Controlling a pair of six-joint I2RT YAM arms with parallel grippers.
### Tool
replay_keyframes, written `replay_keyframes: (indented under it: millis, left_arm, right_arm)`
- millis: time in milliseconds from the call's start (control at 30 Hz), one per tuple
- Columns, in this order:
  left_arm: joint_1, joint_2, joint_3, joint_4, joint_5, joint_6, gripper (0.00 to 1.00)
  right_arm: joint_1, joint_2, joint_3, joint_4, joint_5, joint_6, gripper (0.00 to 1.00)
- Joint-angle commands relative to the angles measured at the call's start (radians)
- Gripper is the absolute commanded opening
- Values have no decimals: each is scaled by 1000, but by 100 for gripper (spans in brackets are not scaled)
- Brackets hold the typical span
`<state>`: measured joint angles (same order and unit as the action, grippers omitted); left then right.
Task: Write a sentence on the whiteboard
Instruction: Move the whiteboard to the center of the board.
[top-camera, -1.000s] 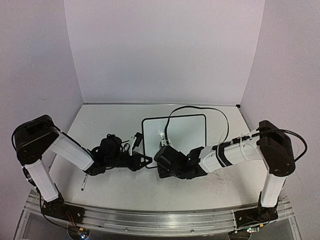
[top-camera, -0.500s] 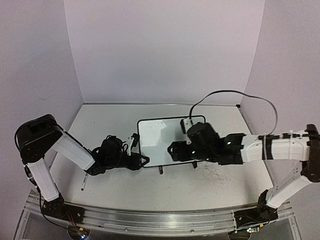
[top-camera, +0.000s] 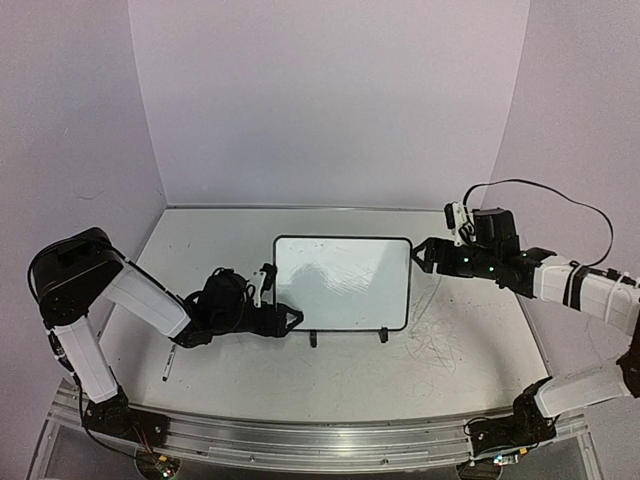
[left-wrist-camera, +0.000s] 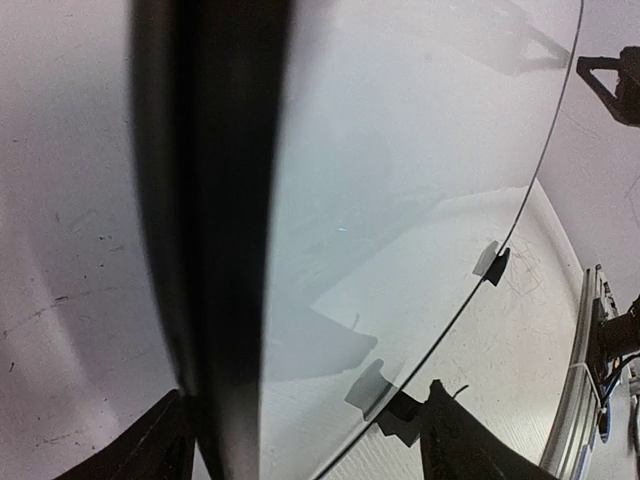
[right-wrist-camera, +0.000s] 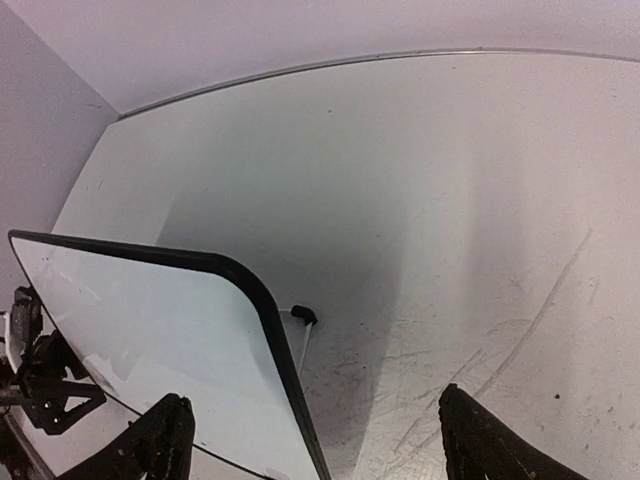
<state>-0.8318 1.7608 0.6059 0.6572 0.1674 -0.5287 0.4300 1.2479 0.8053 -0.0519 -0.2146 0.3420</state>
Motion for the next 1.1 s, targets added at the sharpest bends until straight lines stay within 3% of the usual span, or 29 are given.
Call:
replay_keyframes:
  millis: [0,133,233,433,733,867,1067]
  left_arm:
    - [17,-78,-26,-42,-39,-45,87]
    - [34,-116,-40,-61,-41,-69,96]
    - [56,-150,-47,-70,-51,-74,97]
    - [76,-116,30,-71,8,-22,76]
    - [54,-13,87,-70,12,-45,40]
    - [14,8,85,-69,-20,-76,32]
    - [-26,28,80,-69,-47,-81,28]
  right_arm:
    - [-73,63,-39,150,-318,-88,85]
    - [-88,131,-50,179,-389,-136,84]
    - [-87,169,-59,203,-424,-154,84]
    - [-87,202,-76,278,-474,-145,81]
    - [-85,224,-109,355,-435,-39,67]
    - [-87,199,-147,355,-336,-14,67]
    - [-87,190,-145,327,-292,-5,67]
